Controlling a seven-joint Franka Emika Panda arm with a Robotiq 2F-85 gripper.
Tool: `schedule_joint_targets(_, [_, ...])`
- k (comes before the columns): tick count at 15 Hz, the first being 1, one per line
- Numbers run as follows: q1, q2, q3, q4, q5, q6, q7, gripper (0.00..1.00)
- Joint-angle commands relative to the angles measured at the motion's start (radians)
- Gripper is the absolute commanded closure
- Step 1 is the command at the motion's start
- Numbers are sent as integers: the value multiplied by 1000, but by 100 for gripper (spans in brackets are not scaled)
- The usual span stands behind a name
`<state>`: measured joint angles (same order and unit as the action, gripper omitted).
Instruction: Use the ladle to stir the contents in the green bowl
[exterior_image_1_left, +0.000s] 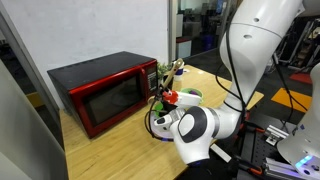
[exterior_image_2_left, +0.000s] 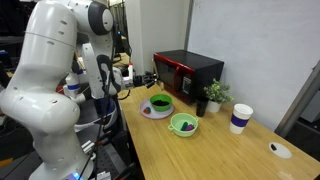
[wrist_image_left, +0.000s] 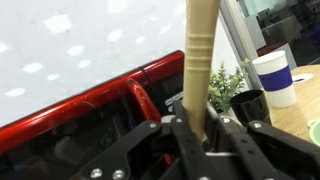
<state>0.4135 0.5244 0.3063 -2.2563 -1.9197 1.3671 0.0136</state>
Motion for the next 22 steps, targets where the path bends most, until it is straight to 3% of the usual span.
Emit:
schedule_joint_targets(1, [-12,-48,-7,-69,-51,-15,-37,94])
schedule_joint_targets(5, [-43,-84,-9,-94,-61,23,-64,94])
schedule_joint_targets(10, [-163,-179,-10,-56,77,264,-111,94])
schedule_joint_targets(13, [-221,-224,-33,-27,196,378,-180,94])
schedule_joint_targets(16, [-258,-263,-61,2,352,422,-248,94])
schedule_joint_targets(22, [-311,-305,-129,50,652,392,-367,94])
